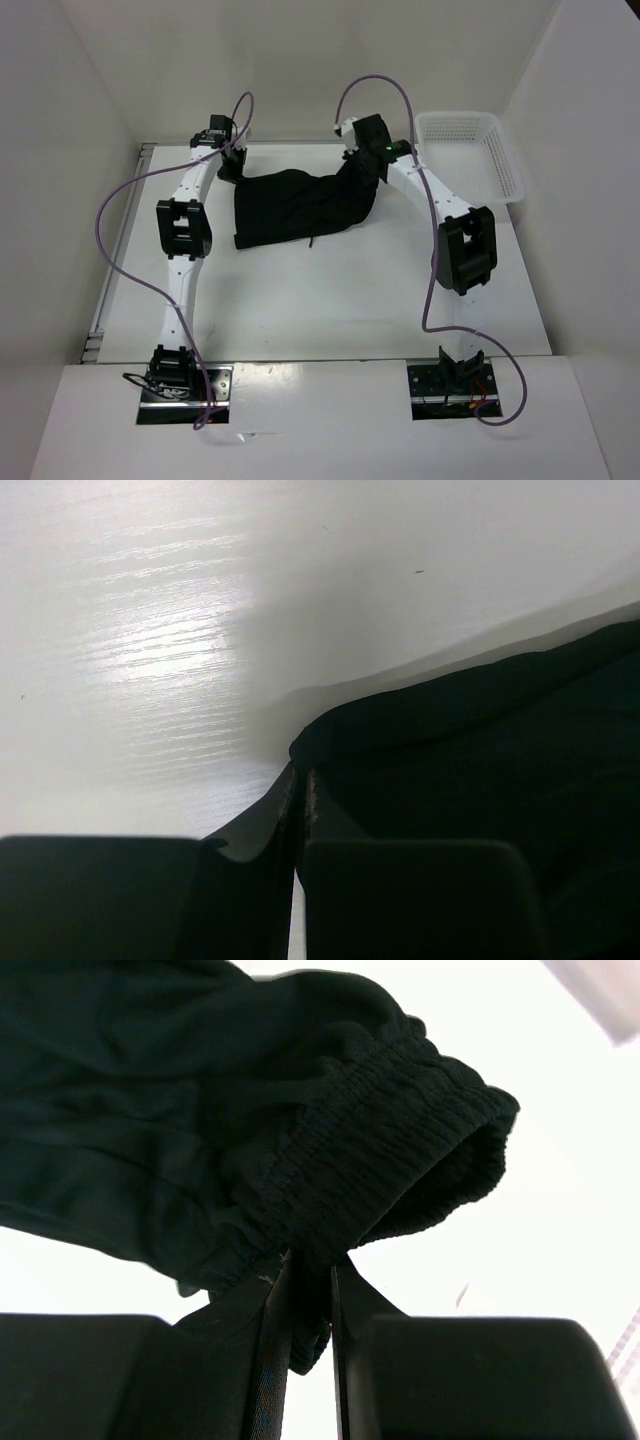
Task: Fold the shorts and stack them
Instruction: Fold the shorts
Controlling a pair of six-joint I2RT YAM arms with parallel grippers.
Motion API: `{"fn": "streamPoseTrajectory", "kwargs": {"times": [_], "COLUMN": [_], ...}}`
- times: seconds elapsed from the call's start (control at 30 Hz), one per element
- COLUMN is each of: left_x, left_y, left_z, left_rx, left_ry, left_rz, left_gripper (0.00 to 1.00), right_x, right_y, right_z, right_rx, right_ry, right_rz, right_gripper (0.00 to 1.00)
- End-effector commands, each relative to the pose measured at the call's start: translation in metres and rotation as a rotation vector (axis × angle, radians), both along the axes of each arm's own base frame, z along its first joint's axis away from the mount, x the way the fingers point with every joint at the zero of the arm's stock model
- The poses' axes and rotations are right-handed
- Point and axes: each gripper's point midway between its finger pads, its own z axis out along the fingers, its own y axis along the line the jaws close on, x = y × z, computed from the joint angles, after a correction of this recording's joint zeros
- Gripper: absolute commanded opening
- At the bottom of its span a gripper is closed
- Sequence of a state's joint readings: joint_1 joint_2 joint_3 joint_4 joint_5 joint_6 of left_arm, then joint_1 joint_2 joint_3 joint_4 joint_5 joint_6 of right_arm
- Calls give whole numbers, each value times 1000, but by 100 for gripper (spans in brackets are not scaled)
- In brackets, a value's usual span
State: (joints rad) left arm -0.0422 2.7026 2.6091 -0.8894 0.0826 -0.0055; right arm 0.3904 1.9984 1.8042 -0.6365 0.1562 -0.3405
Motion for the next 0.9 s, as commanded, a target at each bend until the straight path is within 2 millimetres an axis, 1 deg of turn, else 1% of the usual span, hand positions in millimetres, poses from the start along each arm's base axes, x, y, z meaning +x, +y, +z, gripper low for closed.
{"fn": "streamPoseTrajectory", "kwargs": {"times": [0.0, 0.03, 0.07, 0.13, 0.17, 0.2, 0.27, 0.3, 0.33, 0.37, 0.4, 0.43, 0.47, 0.5, 0.53, 0.6, 0.63, 0.67, 0.7, 0.77, 0.8, 0.83, 0.87], "left_x": [-16, -14, -14, -12, -12, -12, -15, -15, -13, -13, -13, -13, -13, -13, -13, -11, -11, -11, -11, -11, -11, -11, -9], "left_y": [-6, -6, -6, -6, -6, -6, -8, -8, -8, -8, -9, -9, -9, -9, -9, -9, -11, -11, -11, -11, -11, -11, -5], "left_z": [-24, -24, -24, -21, -21, -21, -22, -22, -19, -19, -18, -18, -16, -16, -16, -13, -13, -13, -13, -13, -13, -13, -10], "left_rx": [34, 33, 33, 33, 33, 33, 25, 25, 25, 25, 17, 17, 17, 17, 17, 16, 8, 8, 8, 8, 8, 8, 7], "left_ry": [80, 75, 75, 66, 66, 66, 75, 75, 65, 65, 65, 65, 65, 65, 65, 56, 56, 56, 56, 56, 56, 56, 47], "left_rz": [-11, -11, -11, -11, -11, -11, -16, -16, -16, -16, -20, -20, -20, -20, -20, -20, -24, -24, -24, -24, -24, -24, -14], "left_gripper": [1, 1, 1, 1, 1, 1, 1, 1, 1, 1, 1, 1, 1, 1, 1, 2, 4, 7, 11, 17, 20, 23, 31], "right_x": [13, 10, 0, -12, -26, -27, -34, -42, -45, -48, -57, -61, -58, -62, -63, -54, -52, -47, -50, -44, -46, -51, -54], "right_y": [68, 86, 122, 158, 184, 200, 223, 240, 250, 259, 269, 274, 278, 288, 292, 294, 294, 296, 301, 307, 312, 323, 331], "right_z": [48, 50, 51, 48, 45, 37, 25, 27, 4, 3, -6, -19, -15, -15, -25, -24, -32, -23, -27, -14, -9, 9, 20], "right_rx": [37, 44, 70, 110, 122, 119, 114, 124, 115, 116, 108, 96, 105, 120, 112, 114, 101, 118, 122, 158, 189, 237, 290], "right_ry": [-146, -154, -152, -136, -120, -111, -95, -95, -54, -54, -40, -20, -34, -38, -30, -62, -59, -85, -81, -114, -110, -130, -126], "right_rz": [150, 181, 245, 297, 357, 379, 415, 438, 450, 464, 485, 495, 495, 501, 492, 463, 454, 439, 431, 410, 421, 445, 455], "right_gripper": [0, 0, 0, 0, 0, 0, 0, 0, 0, 0, 0, 0, 0, 0, 0, 0, 0, 5, 20, 26, 32, 37, 40]}}
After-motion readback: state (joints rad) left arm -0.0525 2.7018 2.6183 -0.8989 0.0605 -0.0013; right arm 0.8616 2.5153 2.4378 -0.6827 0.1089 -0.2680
